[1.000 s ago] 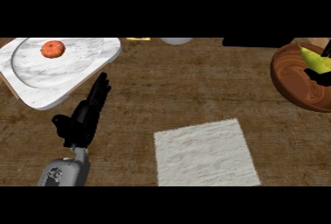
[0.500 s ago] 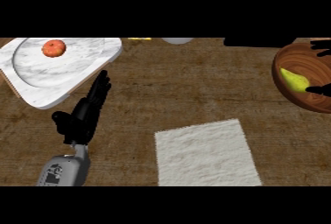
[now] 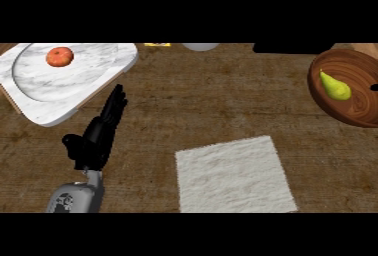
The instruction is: Pick the pear from the placemat and place it in the bowl
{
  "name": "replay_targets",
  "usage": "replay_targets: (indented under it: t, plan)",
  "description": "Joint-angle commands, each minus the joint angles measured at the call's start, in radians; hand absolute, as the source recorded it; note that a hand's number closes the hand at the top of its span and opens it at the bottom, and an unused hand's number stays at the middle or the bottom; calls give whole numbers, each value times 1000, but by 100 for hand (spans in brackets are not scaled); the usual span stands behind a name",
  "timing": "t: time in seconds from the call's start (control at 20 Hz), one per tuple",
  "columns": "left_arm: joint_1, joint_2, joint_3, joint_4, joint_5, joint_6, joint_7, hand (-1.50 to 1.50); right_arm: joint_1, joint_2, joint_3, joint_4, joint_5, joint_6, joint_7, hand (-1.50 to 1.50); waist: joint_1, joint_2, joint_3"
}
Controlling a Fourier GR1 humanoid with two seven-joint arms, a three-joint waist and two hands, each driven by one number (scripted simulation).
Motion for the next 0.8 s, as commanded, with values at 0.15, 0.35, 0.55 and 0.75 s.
replay_targets:
  t: [0.15,0.35,0.55,0.75]
  plan:
    - [-39,7,21,35,14,-11,15,0,3,-97,-70,76,-73,170,31,-150,-6,2,0]
    - [-17,-18,-13,13,-10,8,18,0,43,-194,-107,100,-115,327,22,-150,-6,3,2]
    - [28,11,4,26,3,-25,-56,0,77,-202,-106,95,-123,382,18,-150,4,7,2]
    - [6,9,6,19,-11,-6,-23,0,137,-176,-91,58,-125,433,-39,-150,-6,2,2]
